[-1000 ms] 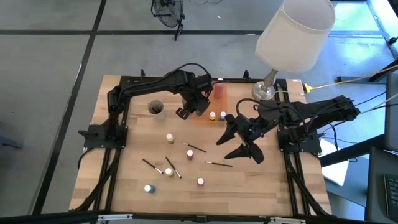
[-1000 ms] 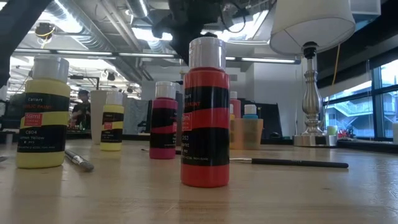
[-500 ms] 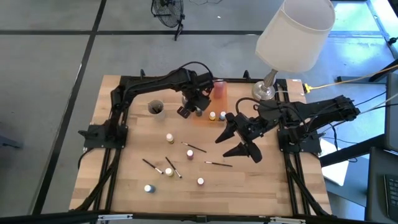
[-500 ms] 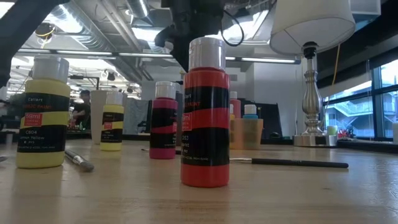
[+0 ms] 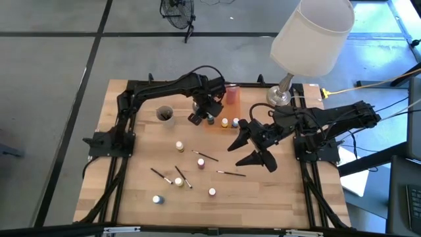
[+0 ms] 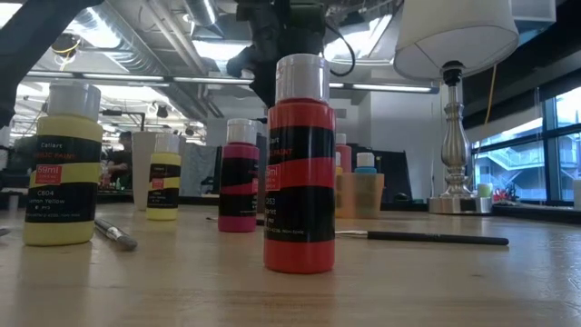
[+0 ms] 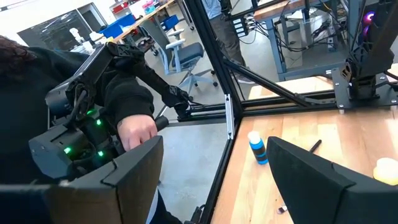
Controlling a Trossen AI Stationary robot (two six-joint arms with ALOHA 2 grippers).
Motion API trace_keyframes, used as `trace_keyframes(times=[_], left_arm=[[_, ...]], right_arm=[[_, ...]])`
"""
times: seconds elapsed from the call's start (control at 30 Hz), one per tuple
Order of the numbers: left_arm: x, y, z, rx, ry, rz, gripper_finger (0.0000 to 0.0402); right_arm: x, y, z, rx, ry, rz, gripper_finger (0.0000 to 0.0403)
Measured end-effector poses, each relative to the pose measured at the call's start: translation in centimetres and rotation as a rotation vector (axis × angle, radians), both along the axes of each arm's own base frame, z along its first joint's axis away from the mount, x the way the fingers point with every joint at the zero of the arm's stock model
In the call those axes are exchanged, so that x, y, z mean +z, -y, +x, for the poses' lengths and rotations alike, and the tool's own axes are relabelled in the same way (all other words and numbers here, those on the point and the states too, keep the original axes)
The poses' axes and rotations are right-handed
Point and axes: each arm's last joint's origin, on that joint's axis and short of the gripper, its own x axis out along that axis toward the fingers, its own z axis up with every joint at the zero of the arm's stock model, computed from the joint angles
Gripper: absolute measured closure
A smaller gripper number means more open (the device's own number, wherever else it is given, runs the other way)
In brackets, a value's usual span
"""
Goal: Pick & Place Paint Supplies
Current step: Put the small green paint bottle into the orange bin
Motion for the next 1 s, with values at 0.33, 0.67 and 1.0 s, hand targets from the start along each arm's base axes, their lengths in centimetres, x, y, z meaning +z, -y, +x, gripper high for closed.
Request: trace_keyframes(times=[0.33,0.67,1.0], left_arm=[[-1.8,-0.2,0.8,0.003,-0.045,-0.021,0.0283],[-2.6,-0.6,1.1,0.009,-0.061,-0.021,0.0283],[-2.9,-0.7,1.2,0.015,-0.065,-0.028,0.0283]], right_arm=[[0.0,0.0,0.0,0.000,-0.001,0.000,0.0112],[-0.1,0.0,0.0,-0.008,-0.007,0.001,0.0112],[-0.1,0.0,0.0,-0.009,-0.011,0.003,0.0112]])
